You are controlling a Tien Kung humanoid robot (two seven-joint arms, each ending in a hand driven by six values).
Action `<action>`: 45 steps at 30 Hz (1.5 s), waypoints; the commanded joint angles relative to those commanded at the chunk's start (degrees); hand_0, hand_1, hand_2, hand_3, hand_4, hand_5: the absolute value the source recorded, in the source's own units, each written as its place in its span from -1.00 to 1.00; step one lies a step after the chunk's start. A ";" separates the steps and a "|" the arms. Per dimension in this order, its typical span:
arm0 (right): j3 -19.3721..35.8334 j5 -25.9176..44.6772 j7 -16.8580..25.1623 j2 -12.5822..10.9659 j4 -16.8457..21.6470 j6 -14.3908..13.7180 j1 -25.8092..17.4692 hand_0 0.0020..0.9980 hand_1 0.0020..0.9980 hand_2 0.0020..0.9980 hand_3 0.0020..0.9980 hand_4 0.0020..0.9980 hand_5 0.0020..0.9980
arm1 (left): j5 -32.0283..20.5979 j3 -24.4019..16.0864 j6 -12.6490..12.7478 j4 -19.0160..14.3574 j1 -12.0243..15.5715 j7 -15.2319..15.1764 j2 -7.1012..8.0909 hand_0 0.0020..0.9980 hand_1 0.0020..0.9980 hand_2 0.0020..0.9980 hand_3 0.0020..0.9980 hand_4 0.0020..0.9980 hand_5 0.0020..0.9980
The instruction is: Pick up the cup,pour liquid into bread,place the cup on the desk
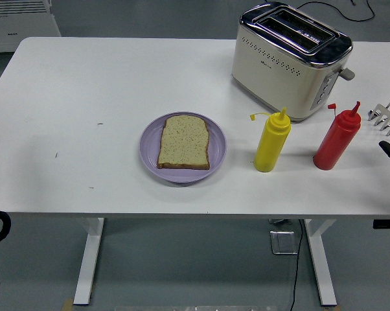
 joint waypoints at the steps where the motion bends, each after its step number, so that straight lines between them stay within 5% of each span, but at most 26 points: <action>1: -0.43 0.02 -0.06 0.07 -0.08 -0.22 0.16 1.00 0.90 1.00 1.00 0.91 -0.41 | -0.01 0.02 0.02 0.01 -0.01 0.01 0.01 0.70 0.73 0.78 0.71 0.25 1.00; 17: -7.81 0.07 0.02 3.23 -4.28 -3.41 6.72 1.00 0.91 1.00 1.00 0.91 -0.46 | 0.01 0.25 0.09 0.04 0.38 0.15 0.05 0.70 0.73 0.78 0.70 0.25 1.00; 27: -11.39 -0.71 0.31 7.70 -8.62 -5.50 12.35 0.98 0.88 1.00 1.00 0.88 -0.49 | 0.03 0.61 0.06 0.09 0.36 0.34 0.08 0.70 0.72 0.78 0.69 0.24 1.00; 38: -15.66 4.03 1.93 10.48 -11.52 -10.71 15.87 0.88 0.80 0.88 1.00 0.87 -0.52 | -0.01 -0.06 0.18 0.10 0.43 0.34 -0.01 0.70 0.72 0.78 0.69 0.24 1.00; 39: -16.26 4.76 1.91 10.71 -11.78 -11.33 16.19 0.54 0.46 0.42 0.83 0.87 -0.51 | -0.02 -0.03 0.17 0.11 0.41 0.35 -0.02 0.70 0.72 0.78 0.69 0.24 1.00; 44: -18.11 8.55 2.07 11.85 -12.70 -14.66 17.22 0.54 0.46 0.42 0.83 0.87 -0.51 | -0.03 -0.02 0.13 0.16 0.37 0.36 -0.06 0.70 0.72 0.78 0.69 0.24 1.00; 45: -18.67 9.83 2.30 12.07 -12.90 -15.83 17.53 -0.08 -0.03 -0.09 0.16 0.86 -0.51 | -0.04 -0.07 0.14 0.17 0.38 0.37 -0.07 0.70 0.72 0.78 0.69 0.24 1.00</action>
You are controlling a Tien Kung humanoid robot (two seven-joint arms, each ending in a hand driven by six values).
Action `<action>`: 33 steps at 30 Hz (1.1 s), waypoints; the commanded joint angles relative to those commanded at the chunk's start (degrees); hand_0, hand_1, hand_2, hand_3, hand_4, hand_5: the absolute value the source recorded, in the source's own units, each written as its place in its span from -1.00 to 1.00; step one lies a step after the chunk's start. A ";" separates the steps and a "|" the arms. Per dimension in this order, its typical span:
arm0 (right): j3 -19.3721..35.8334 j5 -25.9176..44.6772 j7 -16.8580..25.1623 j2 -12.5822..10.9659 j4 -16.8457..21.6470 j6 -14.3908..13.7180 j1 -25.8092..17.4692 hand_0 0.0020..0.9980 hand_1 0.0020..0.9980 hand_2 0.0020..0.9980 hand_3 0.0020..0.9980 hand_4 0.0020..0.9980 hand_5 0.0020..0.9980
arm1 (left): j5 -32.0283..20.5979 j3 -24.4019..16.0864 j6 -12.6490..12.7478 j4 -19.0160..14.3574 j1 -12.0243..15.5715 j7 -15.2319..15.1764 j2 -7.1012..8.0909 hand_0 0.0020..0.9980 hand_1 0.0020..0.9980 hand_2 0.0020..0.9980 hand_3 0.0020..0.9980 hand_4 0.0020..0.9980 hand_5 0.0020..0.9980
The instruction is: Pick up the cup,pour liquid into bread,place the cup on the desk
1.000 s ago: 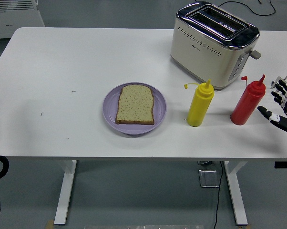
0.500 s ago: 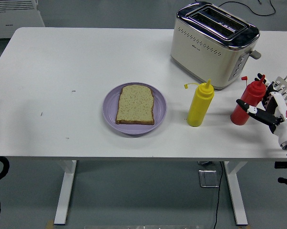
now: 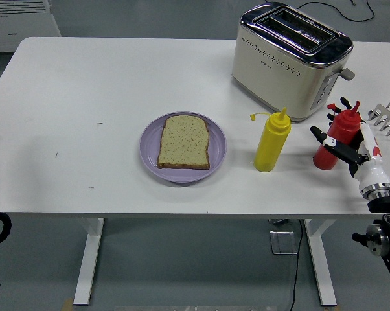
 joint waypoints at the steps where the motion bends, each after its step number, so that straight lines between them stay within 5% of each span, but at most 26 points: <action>1: -0.34 1.10 0.19 0.17 -0.15 -0.95 0.20 -0.08 -0.03 -0.09 0.16 0.86 -0.51 | -0.01 -0.03 0.00 0.01 0.00 0.00 0.00 0.70 0.72 0.78 0.69 0.24 1.00; 5: -1.49 5.33 0.18 0.75 -0.63 -3.03 0.87 -0.08 -0.03 -0.09 0.16 0.86 -0.51 | -0.05 -0.12 0.03 0.03 0.03 0.01 -0.02 0.70 0.72 0.78 0.69 0.24 1.00; 6: -1.81 6.25 0.50 0.85 -0.74 -3.06 1.00 -0.21 -0.16 -0.24 -0.08 0.82 -0.57 | -0.04 -0.13 0.02 0.02 0.05 0.02 -0.02 0.70 0.72 0.78 0.68 0.24 1.00; 11: -2.79 10.40 2.30 1.45 -1.26 -3.92 1.58 -0.21 -0.16 -0.24 -0.08 0.82 -0.57 | -0.05 -0.22 0.05 0.03 0.12 0.03 -0.02 0.70 0.72 0.78 0.68 0.24 1.00; 12: -2.96 11.29 2.74 1.60 -1.41 -4.27 1.77 -0.41 -0.36 -0.32 -0.28 0.75 -0.65 | -0.05 -0.22 0.05 0.03 0.12 0.03 -0.03 0.70 0.72 0.78 0.68 0.24 1.00; 17: -3.08 15.08 4.17 1.93 -1.78 -5.37 2.33 -0.41 -0.36 -0.32 -0.28 0.75 -0.65 | -0.03 -0.17 0.01 0.06 0.09 0.08 -0.05 0.70 0.72 0.78 0.68 0.24 1.00; 18: -3.06 15.34 4.22 1.94 -1.79 -5.40 2.36 -0.63 -0.54 -0.46 -0.39 0.74 -0.66 | -0.03 -0.16 0.01 0.06 0.08 0.09 -0.04 0.70 0.72 0.78 0.68 0.25 1.00; 23: -2.50 19.39 4.56 1.94 -1.83 -5.01 2.44 -0.63 -0.54 -0.46 -0.39 0.74 -0.66 | -0.02 -0.23 0.03 0.05 0.06 0.09 -0.04 0.70 0.72 0.78 0.68 0.25 1.00; 24: -2.34 20.09 4.54 1.93 -1.82 -4.76 2.43 -0.84 -0.80 -0.64 -0.43 0.74 -0.60 | -0.01 -0.24 0.04 0.05 0.06 0.09 -0.03 0.70 0.72 0.77 0.67 0.24 1.00; 33: -0.43 23.78 3.18 1.63 -0.65 -2.60 2.39 -0.95 -0.91 -0.69 -0.45 0.75 -0.56 | -0.02 -0.33 0.09 0.03 0.13 0.11 -0.07 0.70 0.72 0.77 0.67 0.24 1.00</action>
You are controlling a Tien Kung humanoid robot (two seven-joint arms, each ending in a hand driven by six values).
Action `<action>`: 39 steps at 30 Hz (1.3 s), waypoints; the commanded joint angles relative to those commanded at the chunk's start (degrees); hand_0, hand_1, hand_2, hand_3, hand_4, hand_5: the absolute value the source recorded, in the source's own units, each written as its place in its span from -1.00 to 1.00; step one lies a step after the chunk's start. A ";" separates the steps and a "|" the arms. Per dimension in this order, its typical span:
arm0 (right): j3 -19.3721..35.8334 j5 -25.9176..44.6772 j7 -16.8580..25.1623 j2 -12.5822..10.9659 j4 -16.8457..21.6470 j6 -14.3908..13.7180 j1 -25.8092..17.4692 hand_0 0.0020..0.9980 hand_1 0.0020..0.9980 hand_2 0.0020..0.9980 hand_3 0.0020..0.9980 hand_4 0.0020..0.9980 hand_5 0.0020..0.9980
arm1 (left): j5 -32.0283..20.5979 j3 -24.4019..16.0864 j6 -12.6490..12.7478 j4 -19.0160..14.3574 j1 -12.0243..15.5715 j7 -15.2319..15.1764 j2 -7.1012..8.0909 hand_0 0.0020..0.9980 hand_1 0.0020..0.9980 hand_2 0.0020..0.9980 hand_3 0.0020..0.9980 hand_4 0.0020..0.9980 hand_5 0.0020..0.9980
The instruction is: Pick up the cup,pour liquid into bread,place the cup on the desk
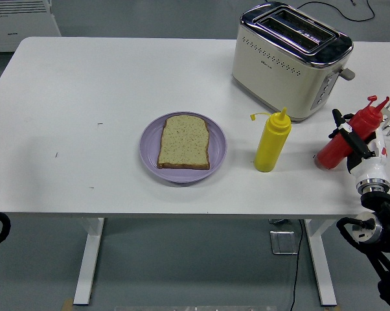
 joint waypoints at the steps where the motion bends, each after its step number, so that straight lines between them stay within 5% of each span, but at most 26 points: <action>1: 0.64 0.09 -0.39 -0.14 0.59 0.17 0.01 -0.95 -0.91 -0.69 -0.45 0.75 -0.56 | 0.00 -0.03 0.02 0.00 0.00 0.00 0.00 0.70 0.72 0.77 0.67 0.24 1.00; 15: 6.32 -12.55 -7.18 -4.60 11.78 -1.43 5.63 -1.00 -0.98 -0.77 -0.46 0.68 -0.48 | 0.06 -0.18 0.00 -0.05 -0.17 0.01 0.08 0.70 0.72 0.77 0.66 0.24 1.00; 22: 3.42 -24.97 -10.03 -7.79 13.25 -1.27 14.09 -1.00 -0.97 -0.75 -0.46 0.64 -0.46 | 0.23 -0.30 -0.08 -0.06 -0.04 0.06 0.08 0.70 0.72 0.77 0.66 0.24 1.00; 29: -4.98 -41.73 -19.14 -10.44 11.48 -4.08 25.76 -1.00 -0.96 -0.74 -0.46 0.65 -0.42 | 0.18 -0.17 -0.06 -0.04 0.10 0.02 0.09 0.70 0.72 0.77 0.65 0.24 1.00; 33: -11.15 -51.41 -25.34 -11.09 9.97 -1.91 31.68 -1.00 -0.94 -0.72 -0.44 0.65 -0.40 | 0.13 -0.25 0.01 -0.01 0.31 0.00 0.08 0.70 0.72 0.77 0.65 0.24 1.00; 39: -20.90 -66.31 -31.69 -10.47 7.32 9.25 39.73 -0.94 -0.90 -0.62 -0.41 0.61 -0.41 | 0.06 -0.28 0.06 0.00 0.49 -0.01 0.06 0.70 0.71 0.77 0.65 0.24 1.00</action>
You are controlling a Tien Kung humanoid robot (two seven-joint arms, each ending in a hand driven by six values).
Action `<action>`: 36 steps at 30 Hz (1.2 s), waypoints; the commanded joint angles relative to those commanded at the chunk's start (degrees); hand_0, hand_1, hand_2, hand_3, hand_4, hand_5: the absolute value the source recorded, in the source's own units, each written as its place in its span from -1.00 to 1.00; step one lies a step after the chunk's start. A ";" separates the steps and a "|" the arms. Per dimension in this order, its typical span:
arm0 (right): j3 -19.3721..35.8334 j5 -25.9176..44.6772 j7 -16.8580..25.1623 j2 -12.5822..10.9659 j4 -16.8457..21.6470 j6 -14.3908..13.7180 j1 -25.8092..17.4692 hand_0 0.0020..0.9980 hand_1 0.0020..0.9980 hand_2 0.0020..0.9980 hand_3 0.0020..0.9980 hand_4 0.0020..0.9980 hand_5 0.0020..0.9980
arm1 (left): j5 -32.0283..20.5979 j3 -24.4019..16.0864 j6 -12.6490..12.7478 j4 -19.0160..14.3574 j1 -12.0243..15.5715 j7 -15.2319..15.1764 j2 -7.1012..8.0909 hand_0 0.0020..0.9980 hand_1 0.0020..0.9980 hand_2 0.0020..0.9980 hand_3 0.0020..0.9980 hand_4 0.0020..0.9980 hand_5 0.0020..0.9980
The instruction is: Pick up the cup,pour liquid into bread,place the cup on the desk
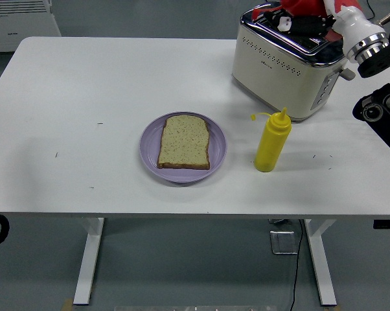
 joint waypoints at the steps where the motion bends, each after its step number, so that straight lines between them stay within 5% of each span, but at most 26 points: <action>1: -1.98 -2.23 -0.53 0.27 -0.24 1.99 1.04 -0.94 -0.90 -0.62 -0.41 0.61 -0.41 | 0.00 -0.01 -0.01 0.00 0.02 0.01 0.00 0.70 0.71 0.77 0.65 0.24 1.00; 6: -12.58 -14.15 -2.08 2.21 -0.94 9.12 4.94 -0.88 -0.85 -0.58 -0.39 0.59 -0.37 | -0.03 -0.12 -0.04 0.03 0.00 0.03 -0.11 0.70 0.71 0.77 0.65 0.24 1.00; 10: -17.39 -23.84 -2.32 2.34 -2.29 10.08 6.91 -0.88 -0.85 -0.58 -0.39 0.59 -0.37 | -0.02 -0.40 -0.05 0.01 0.00 0.02 -0.10 0.70 0.71 0.77 0.65 0.24 1.00; 14: -14.43 -32.44 -2.82 1.24 -4.00 10.48 7.41 -0.87 -0.85 -0.57 -0.38 0.58 -0.37 | -0.04 -0.65 -0.05 0.01 -0.01 0.00 -0.07 0.70 0.71 0.77 0.65 0.23 1.00; 22: -7.73 -32.44 -3.04 0.46 -3.01 10.51 7.43 -0.88 -0.85 -0.57 -0.38 0.58 -0.38 | -0.04 -0.81 -0.09 0.00 -0.16 -0.02 0.00 0.70 0.71 0.77 0.65 0.23 1.00; 30: -18.35 -32.44 -2.80 2.77 -0.04 10.73 8.24 -0.87 -0.85 -0.57 -0.36 0.53 -0.39 | -0.02 -0.63 -0.20 0.05 -0.28 0.01 -0.14 0.70 0.71 0.76 0.65 0.24 1.00; 36: -10.54 -32.44 -3.67 2.64 -1.57 11.21 7.41 -0.87 -0.85 -0.57 -0.36 0.53 -0.39 | 0.03 -0.99 -0.14 -0.01 -0.11 0.01 -0.07 0.70 0.71 0.76 0.65 0.24 1.00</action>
